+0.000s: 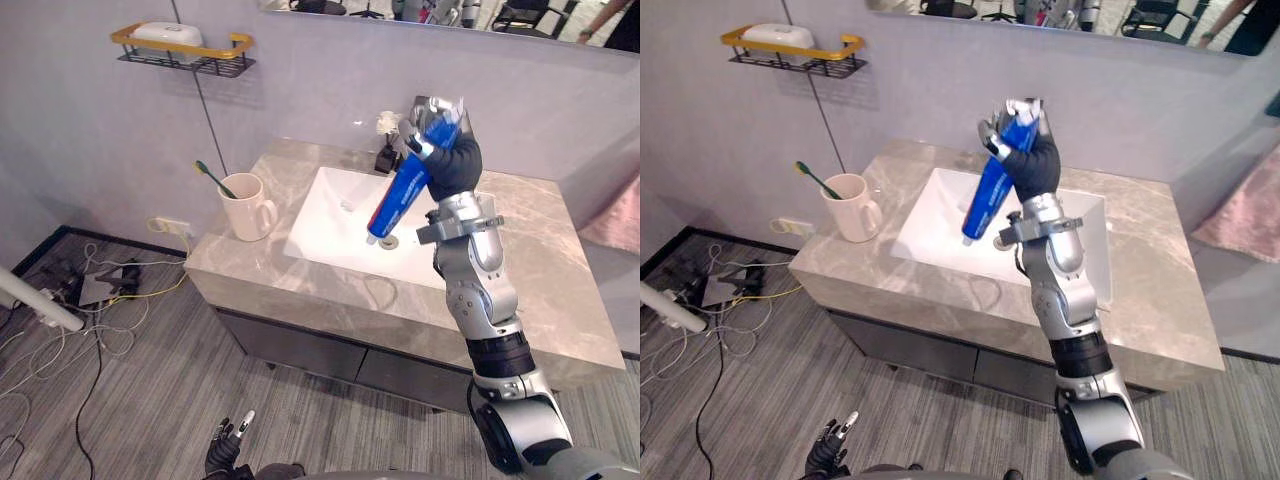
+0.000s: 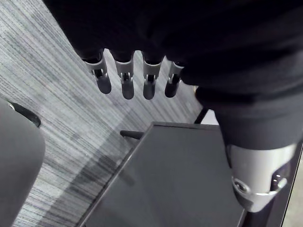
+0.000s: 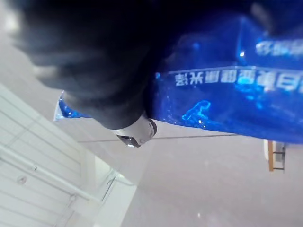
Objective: Organize washtable
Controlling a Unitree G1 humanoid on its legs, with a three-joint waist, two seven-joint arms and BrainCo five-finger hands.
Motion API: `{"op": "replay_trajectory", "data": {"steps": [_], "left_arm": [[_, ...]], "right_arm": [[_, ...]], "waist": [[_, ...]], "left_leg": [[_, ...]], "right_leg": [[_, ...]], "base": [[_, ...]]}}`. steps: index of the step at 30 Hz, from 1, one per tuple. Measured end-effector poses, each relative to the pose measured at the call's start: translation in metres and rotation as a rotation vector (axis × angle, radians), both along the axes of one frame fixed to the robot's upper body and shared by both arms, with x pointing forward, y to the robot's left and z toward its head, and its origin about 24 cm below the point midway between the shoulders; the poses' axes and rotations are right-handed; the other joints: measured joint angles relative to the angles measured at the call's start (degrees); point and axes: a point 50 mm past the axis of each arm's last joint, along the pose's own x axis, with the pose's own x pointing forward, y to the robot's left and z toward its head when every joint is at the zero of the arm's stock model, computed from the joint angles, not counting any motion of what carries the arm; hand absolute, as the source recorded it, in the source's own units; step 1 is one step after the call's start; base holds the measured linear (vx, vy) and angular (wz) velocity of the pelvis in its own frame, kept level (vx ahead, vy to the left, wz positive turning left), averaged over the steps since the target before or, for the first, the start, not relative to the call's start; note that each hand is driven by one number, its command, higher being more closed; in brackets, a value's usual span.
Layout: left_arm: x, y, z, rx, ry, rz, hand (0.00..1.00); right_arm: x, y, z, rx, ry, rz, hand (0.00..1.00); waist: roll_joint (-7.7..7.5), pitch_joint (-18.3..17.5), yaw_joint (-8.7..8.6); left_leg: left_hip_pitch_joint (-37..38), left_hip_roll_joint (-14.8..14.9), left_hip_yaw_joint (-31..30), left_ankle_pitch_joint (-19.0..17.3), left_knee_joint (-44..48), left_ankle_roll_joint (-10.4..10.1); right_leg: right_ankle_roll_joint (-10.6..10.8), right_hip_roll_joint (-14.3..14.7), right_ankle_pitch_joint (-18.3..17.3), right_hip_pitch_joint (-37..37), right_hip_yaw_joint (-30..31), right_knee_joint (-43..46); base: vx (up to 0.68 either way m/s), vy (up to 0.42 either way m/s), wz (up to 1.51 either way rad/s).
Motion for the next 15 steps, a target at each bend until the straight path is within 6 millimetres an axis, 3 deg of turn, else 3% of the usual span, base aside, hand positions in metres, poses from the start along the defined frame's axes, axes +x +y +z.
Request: {"op": "replay_trajectory", "data": {"steps": [5,15], "left_arm": [[-0.002,0.005,0.0,0.029,0.01,-0.025,0.0],[-0.004,0.008,0.0,0.034,0.009,-0.044,0.0]], "right_arm": [[0.007,0.01,0.017,-0.048,-0.035,-0.017,1.0],[0.023,0.01,0.058,-0.085,-0.097,-0.112,1.0]], "waist": [[-0.44,0.8,1.17],[-0.45,2.1,3.23]], "left_leg": [[-0.9,-0.1,-1.5,0.0,0.7,0.0],[-3.4,-0.4,-4.7,0.1,2.3,-0.1]], "right_leg": [[0.0,0.0,0.0,0.2,-1.6,0.1],[0.1,0.0,-0.1,0.2,-4.8,0.1]], "base": [[-0.01,-0.006,0.16],[-0.02,-0.005,0.17]]}}
